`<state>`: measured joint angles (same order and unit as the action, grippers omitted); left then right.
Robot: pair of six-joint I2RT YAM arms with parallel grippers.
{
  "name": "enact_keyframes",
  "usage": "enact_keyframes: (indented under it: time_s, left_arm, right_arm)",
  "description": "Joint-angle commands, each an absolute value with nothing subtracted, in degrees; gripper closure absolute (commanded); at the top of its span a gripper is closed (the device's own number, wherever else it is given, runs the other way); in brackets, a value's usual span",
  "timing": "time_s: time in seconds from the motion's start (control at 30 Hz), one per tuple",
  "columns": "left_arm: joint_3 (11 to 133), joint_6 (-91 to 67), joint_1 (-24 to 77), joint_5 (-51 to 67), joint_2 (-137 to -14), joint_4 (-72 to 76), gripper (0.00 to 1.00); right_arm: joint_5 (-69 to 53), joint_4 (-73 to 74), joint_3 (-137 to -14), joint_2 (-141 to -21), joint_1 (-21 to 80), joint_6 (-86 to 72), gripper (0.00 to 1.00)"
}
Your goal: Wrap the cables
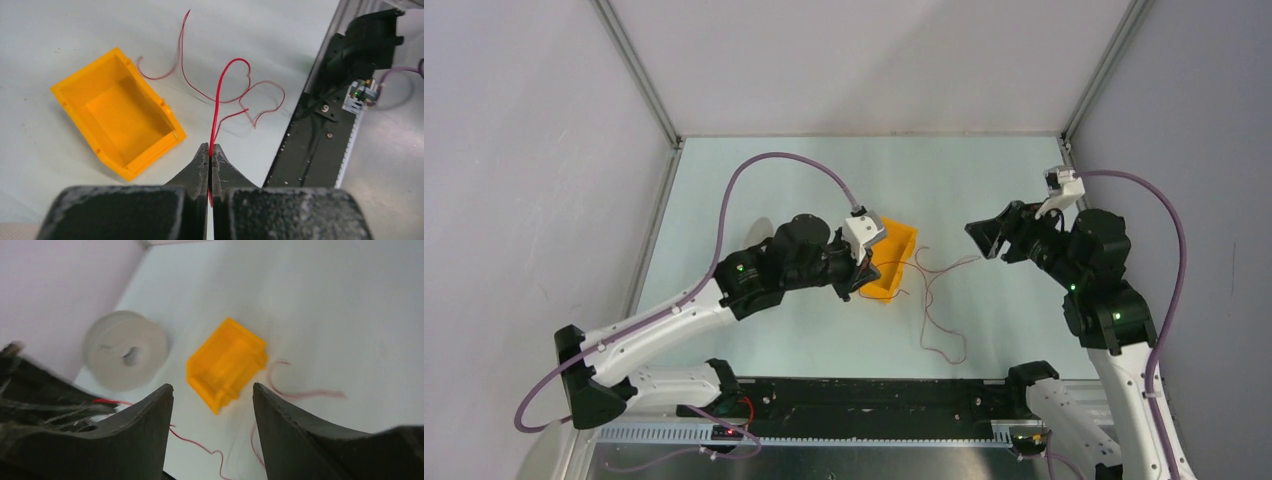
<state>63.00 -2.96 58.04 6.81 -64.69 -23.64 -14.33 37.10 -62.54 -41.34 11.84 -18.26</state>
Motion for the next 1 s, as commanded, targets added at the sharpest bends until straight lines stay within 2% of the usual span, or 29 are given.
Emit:
enact_keyframes:
  time_s: [0.0, 0.13, 0.37, 0.6, 0.77, 0.8, 0.9, 0.97]
  left_arm:
    - [66.9, -2.0, 57.5, 13.5, -64.3, -28.3, 1.00]
    - [67.3, -2.5, 55.7, 18.5, -64.4, -28.9, 1.00]
    - [67.8, -3.4, 53.9, 23.8, -64.9, -29.0, 1.00]
    - [68.1, -3.9, 52.6, 26.0, -64.7, -29.0, 1.00]
    - [67.8, -3.8, 52.3, 27.8, -64.3, -28.9, 1.00]
    - [67.7, -3.8, 52.3, 27.8, -64.2, -28.9, 1.00]
    - [67.5, -3.6, 52.0, 27.5, -63.7, -28.9, 1.00]
    - [67.4, -3.7, 51.6, 27.2, -63.4, -28.9, 0.98]
  right_arm:
    - [-38.1, 19.8, -57.4, -38.8, 12.6, -15.3, 0.37]
    - [-48.4, 10.4, -51.8, -41.5, 19.1, -12.6, 0.37]
    - [-46.3, 8.8, -51.5, -48.2, 35.6, -0.3, 0.35]
    - [-39.8, 7.4, -51.5, -51.6, 38.7, 1.8, 0.43]
    - [-38.2, 6.6, -51.5, -52.6, 39.6, 2.5, 0.44]
    - [-38.4, 6.2, -51.5, -52.8, 39.7, 2.6, 0.46]
    - [-39.0, 5.3, -51.5, -53.1, 39.9, 2.5, 0.68]
    - [-38.5, 4.3, -51.5, -52.7, 39.9, 1.5, 0.94]
